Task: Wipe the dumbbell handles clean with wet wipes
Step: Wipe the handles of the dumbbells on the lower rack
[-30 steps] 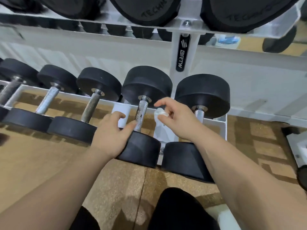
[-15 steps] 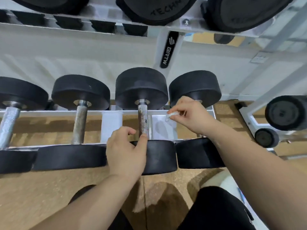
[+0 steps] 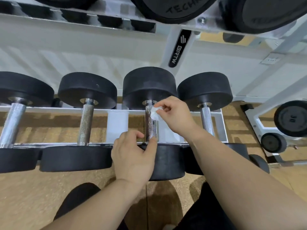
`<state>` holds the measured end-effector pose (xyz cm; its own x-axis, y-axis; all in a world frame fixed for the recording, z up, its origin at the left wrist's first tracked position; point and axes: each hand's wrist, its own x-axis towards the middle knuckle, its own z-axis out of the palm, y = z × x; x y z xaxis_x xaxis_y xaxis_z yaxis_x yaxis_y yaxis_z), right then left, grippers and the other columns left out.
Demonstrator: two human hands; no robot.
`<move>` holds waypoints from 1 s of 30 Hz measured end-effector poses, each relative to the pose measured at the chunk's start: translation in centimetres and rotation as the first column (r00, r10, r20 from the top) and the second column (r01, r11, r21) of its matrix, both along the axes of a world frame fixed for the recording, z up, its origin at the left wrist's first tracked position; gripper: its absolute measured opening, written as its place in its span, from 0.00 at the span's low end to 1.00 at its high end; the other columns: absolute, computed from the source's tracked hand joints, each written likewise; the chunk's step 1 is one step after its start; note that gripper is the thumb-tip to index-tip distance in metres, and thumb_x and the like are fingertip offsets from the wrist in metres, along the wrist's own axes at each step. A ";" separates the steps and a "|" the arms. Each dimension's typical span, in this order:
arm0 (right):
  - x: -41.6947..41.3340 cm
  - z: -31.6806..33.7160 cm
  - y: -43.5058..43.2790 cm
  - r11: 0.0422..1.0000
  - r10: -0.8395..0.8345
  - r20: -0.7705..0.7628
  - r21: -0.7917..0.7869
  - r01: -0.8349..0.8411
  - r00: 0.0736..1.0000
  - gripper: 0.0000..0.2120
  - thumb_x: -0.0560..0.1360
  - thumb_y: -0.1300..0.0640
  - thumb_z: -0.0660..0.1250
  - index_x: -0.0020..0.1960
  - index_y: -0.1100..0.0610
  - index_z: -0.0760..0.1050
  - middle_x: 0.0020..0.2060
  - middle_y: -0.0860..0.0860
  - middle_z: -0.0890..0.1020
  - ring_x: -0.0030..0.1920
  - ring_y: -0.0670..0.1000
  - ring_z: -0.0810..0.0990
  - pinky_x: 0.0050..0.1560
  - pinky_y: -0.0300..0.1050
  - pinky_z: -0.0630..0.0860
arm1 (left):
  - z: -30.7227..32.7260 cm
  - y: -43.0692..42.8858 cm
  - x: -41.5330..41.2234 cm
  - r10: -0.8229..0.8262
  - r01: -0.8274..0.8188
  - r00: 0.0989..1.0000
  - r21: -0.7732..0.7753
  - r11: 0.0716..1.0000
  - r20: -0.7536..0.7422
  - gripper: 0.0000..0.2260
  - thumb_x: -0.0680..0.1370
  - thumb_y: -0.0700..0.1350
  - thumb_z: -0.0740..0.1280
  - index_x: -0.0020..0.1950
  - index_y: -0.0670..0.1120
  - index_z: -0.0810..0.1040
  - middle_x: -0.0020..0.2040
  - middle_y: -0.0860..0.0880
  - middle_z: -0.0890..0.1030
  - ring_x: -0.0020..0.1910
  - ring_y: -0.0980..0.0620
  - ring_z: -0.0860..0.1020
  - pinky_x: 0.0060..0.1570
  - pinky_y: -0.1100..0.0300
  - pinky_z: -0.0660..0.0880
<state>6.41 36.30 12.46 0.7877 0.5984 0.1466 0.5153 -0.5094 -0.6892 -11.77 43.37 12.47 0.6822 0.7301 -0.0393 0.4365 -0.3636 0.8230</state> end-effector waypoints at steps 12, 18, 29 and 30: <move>-1.2 -1.3 -1.1 0.985 0.140 -0.078 -0.090 -0.147 0.987 0.03 0.72 0.62 0.74 0.43 0.55 0.84 0.36 0.45 0.79 0.35 0.40 0.75 0.40 0.28 0.68 | -0.4 0.6 -0.2 0.186 -0.159 0.975 -0.206 0.966 0.121 0.07 0.76 0.42 0.68 0.42 0.53 0.75 0.44 0.55 0.78 0.47 0.55 0.75 0.50 0.57 0.69; -0.3 -1.0 1.2 0.999 0.045 -0.158 0.031 -0.040 0.986 0.08 0.72 0.62 0.74 0.42 0.49 0.82 0.31 0.44 0.77 0.31 0.43 0.74 0.40 0.34 0.73 | -1.0 1.6 -0.2 0.023 -0.020 0.999 -0.093 0.995 0.032 0.05 0.76 0.50 0.63 0.46 0.51 0.77 0.46 0.56 0.77 0.51 0.50 0.74 0.56 0.47 0.73; -1.4 -0.5 -0.1 0.982 0.152 -0.247 -0.071 -0.174 0.957 0.06 0.72 0.63 0.75 0.43 0.52 0.85 0.29 0.43 0.77 0.29 0.40 0.72 0.36 0.31 0.69 | -0.7 1.6 -0.3 0.025 -0.013 0.996 -0.138 0.990 0.083 0.09 0.72 0.53 0.61 0.45 0.51 0.78 0.45 0.56 0.79 0.51 0.50 0.76 0.56 0.47 0.73; -1.1 -0.6 0.7 0.989 0.127 -0.184 -0.051 -0.139 0.975 0.06 0.72 0.63 0.75 0.43 0.52 0.86 0.30 0.43 0.78 0.30 0.40 0.73 0.37 0.30 0.68 | -0.8 1.7 -0.3 0.027 -0.015 0.996 -0.138 0.990 0.084 0.09 0.72 0.53 0.61 0.45 0.51 0.77 0.45 0.56 0.78 0.51 0.50 0.75 0.56 0.47 0.73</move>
